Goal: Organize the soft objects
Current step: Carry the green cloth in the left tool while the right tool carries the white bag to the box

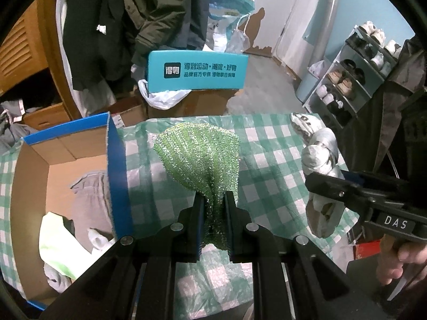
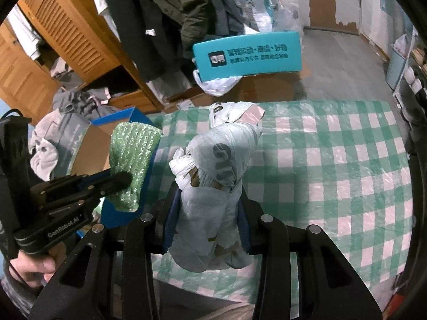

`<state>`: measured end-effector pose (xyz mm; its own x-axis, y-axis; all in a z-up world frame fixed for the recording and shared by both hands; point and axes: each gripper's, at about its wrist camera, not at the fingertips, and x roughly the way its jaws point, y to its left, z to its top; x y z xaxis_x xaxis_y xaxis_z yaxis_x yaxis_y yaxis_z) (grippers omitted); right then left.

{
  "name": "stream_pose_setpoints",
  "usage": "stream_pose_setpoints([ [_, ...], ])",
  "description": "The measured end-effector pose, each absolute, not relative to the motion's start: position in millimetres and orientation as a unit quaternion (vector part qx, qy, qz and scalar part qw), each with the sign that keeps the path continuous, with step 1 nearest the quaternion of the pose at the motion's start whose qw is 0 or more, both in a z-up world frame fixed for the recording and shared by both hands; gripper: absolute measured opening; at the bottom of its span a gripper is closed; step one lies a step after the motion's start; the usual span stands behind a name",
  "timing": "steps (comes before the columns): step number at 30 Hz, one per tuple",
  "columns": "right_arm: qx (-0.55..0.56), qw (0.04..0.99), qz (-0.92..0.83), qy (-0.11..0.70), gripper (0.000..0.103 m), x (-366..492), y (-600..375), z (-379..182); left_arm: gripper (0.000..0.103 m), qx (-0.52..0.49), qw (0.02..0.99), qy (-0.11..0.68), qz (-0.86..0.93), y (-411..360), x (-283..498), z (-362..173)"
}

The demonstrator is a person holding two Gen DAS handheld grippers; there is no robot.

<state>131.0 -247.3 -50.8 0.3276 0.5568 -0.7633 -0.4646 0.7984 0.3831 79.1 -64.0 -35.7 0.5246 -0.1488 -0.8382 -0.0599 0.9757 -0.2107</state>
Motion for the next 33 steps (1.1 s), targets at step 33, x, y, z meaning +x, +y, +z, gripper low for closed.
stream_pose_setpoints([
  [33, 0.009, 0.786, 0.398, 0.473, 0.038, 99, -142, -20, 0.014, -0.139, 0.879, 0.456, 0.021, 17, 20, -16],
])
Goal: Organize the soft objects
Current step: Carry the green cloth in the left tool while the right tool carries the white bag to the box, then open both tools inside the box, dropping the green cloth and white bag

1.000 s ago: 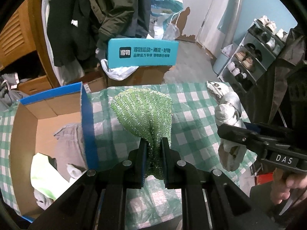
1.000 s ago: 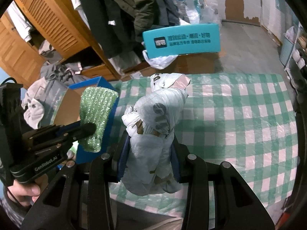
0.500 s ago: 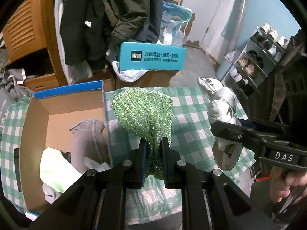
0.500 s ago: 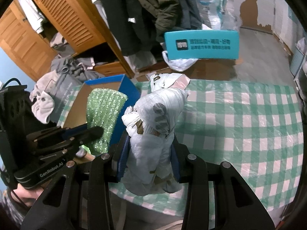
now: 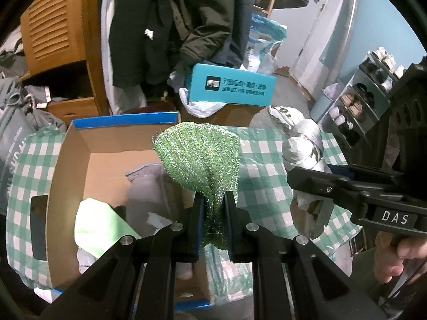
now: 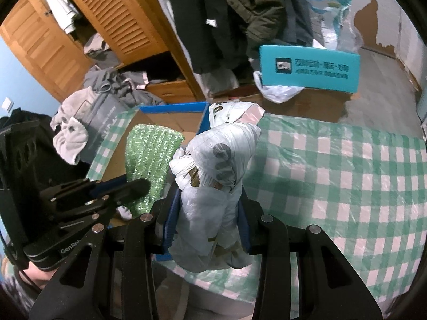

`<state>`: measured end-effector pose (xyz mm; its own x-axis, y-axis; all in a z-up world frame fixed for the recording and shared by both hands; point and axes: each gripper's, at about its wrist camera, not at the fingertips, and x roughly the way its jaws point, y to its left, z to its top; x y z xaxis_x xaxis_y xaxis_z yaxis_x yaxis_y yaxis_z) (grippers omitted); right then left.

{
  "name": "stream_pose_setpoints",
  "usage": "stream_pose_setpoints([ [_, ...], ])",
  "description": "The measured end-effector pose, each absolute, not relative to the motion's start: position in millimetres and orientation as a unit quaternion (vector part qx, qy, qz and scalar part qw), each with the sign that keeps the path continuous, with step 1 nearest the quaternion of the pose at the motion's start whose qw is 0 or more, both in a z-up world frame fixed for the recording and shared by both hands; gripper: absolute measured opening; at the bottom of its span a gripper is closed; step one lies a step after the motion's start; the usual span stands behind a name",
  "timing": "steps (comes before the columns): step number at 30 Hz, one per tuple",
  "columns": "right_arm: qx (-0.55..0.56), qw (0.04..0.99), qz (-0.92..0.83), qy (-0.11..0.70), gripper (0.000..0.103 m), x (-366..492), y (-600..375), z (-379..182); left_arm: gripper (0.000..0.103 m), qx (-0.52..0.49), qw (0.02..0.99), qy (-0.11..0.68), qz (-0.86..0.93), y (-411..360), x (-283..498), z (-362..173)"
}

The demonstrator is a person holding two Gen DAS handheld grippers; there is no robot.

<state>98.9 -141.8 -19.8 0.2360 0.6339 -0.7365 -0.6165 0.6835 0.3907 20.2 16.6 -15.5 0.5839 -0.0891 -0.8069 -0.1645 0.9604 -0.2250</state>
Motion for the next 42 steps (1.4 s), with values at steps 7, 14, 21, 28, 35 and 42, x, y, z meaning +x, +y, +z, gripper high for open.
stream_pose_setpoints([
  [7, 0.0, 0.777, 0.411, 0.476, 0.038, 96, -113, -19, 0.014, -0.156, 0.878, 0.45, 0.039, 42, 10, -16],
  [14, -0.016, 0.768, 0.422, 0.481, 0.038, 93, -83, -21, 0.014, -0.174, 0.875, 0.447, 0.059, 68, 3, -20],
  [21, -0.028, 0.759, 0.43, 0.488, 0.038, 92, -56, -25, 0.014, -0.185, 0.871, 0.448, 0.083, 93, -4, -28],
  [28, -0.046, 0.749, 0.437, 0.497, 0.038, 91, -29, -33, 0.014, -0.201, 0.862, 0.455, 0.098, 113, -8, -40],
  [35, -0.069, 0.734, 0.439, 0.514, 0.038, 91, -5, -44, 0.014, -0.201, 0.857, 0.461, 0.113, 125, -10, -50],
  [42, -0.084, 0.727, 0.442, 0.519, 0.04, 95, 12, -53, 0.017, -0.21, 0.849, 0.469, 0.123, 136, -12, -59],
])
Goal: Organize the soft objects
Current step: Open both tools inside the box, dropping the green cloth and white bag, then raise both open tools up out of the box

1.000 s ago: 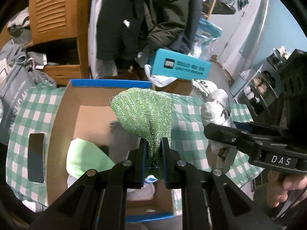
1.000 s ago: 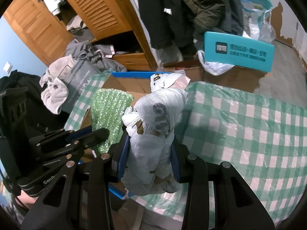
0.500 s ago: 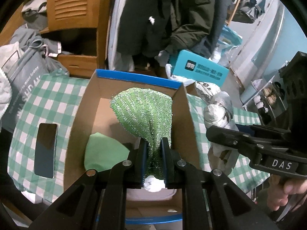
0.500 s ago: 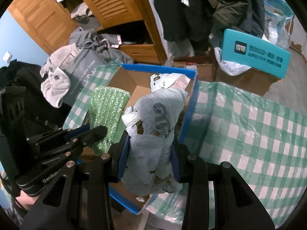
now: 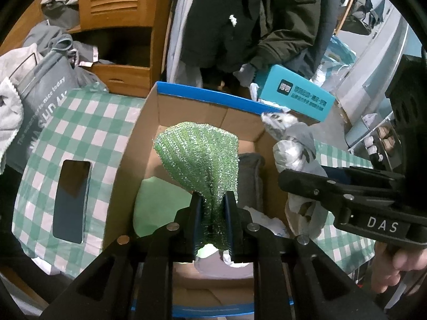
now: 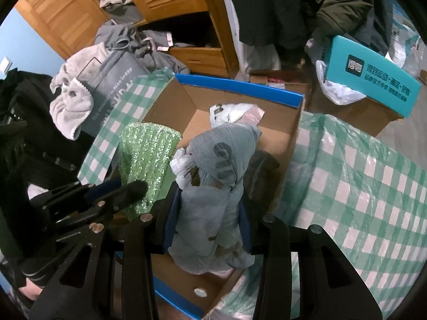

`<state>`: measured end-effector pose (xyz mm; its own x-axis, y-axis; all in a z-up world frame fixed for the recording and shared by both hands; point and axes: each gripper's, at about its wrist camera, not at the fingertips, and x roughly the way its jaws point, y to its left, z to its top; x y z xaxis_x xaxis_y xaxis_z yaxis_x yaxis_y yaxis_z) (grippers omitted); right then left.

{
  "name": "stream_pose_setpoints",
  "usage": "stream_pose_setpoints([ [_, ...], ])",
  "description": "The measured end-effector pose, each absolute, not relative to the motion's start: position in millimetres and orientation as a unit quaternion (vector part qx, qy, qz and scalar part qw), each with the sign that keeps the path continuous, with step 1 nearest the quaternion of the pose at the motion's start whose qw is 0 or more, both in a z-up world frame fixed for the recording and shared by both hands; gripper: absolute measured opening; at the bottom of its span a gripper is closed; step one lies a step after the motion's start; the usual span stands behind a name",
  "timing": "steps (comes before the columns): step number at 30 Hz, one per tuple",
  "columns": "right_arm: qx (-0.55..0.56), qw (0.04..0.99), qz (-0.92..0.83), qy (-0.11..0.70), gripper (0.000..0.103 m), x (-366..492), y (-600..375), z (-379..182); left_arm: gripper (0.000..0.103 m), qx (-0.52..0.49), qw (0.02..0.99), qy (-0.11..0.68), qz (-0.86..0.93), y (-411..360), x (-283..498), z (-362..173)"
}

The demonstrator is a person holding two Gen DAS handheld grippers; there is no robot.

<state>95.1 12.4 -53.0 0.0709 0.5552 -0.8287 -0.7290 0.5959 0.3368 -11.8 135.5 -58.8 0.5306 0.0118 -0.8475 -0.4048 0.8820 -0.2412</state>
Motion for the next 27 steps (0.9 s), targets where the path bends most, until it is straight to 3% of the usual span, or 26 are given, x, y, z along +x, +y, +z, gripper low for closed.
stream_pose_setpoints([
  [3, -0.085, 0.729, 0.44, 0.517, 0.042, 97, 16, -55, 0.025, -0.214, 0.848, 0.469, 0.125, 138, -13, -59],
  [10, -0.074, 0.737, 0.434, 0.513, 0.059, 102, 14, -52, 0.035, -0.216, 0.849, 0.465, 0.128, 138, -16, -56],
  [13, -0.068, 0.74, 0.43, 0.513, 0.06, 105, 10, -49, 0.04, -0.212, 0.85, 0.465, 0.127, 137, -17, -52],
  [15, -0.064, 0.742, 0.427, 0.512, 0.061, 106, 6, -45, 0.051, -0.209, 0.852, 0.463, 0.127, 135, -18, -48],
  [17, -0.061, 0.748, 0.423, 0.508, 0.066, 105, 1, -40, 0.052, -0.203, 0.856, 0.458, 0.127, 130, -20, -43],
  [22, -0.055, 0.761, 0.418, 0.493, 0.067, 101, -13, -23, 0.055, -0.188, 0.864, 0.452, 0.117, 116, -21, -28],
  [24, -0.055, 0.766, 0.414, 0.488, 0.068, 100, -19, -18, 0.066, -0.184, 0.868, 0.448, 0.112, 111, -22, -23],
  [27, -0.056, 0.775, 0.41, 0.478, 0.068, 97, -29, -10, 0.069, -0.171, 0.875, 0.44, 0.108, 104, -23, -16],
])
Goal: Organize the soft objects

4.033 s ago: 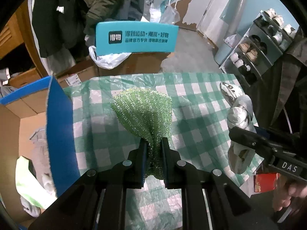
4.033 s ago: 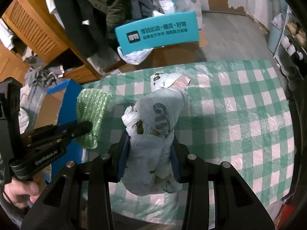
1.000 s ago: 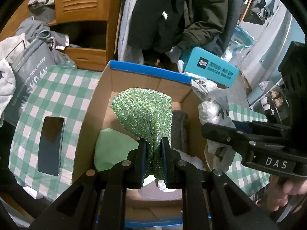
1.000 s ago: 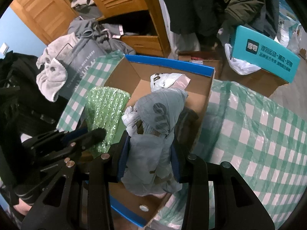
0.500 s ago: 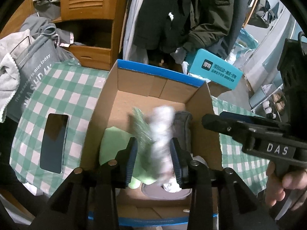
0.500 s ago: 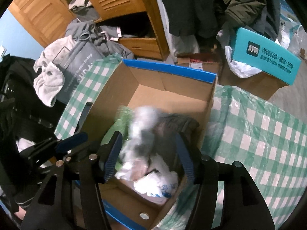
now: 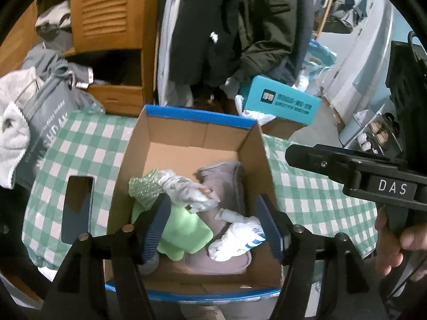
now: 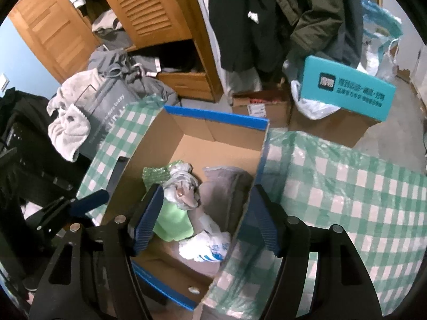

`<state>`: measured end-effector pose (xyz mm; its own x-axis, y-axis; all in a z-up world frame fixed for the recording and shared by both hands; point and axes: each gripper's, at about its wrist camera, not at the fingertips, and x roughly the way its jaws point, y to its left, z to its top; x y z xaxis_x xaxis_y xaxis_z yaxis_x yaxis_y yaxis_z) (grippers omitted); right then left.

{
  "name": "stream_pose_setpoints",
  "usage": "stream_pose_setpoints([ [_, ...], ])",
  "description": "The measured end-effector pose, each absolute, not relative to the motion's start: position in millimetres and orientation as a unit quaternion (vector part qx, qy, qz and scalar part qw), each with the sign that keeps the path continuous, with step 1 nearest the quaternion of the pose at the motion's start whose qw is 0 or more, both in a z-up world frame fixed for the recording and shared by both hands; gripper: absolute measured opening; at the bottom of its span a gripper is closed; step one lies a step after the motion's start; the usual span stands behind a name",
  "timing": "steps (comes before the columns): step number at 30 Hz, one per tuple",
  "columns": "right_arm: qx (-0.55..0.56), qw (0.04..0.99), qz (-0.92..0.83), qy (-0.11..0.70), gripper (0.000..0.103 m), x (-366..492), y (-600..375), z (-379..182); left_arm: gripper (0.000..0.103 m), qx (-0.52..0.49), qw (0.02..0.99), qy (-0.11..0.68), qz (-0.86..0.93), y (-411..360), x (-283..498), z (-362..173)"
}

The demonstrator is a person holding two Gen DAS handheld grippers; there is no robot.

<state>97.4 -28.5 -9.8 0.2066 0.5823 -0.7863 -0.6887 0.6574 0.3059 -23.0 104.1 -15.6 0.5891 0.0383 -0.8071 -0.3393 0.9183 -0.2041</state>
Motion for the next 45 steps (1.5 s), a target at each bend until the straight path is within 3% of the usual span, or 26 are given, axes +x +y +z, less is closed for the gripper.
stream_pose_setpoints([
  [3, -0.054, 0.781, 0.406, 0.47, 0.068, 94, -40, -3, 0.077, -0.164, 0.88, 0.434, 0.102, 99, -24, -8],
  [9, -0.047, 0.79, 0.396, 0.466, 0.068, 91, -63, 3, 0.081, -0.155, 0.887, 0.425, 0.097, 90, -27, 3],
  [45, -0.034, 0.815, 0.356, 0.456, 0.069, 90, -139, -4, 0.082, -0.109, 0.889, 0.431, 0.109, 53, -16, 9],
])
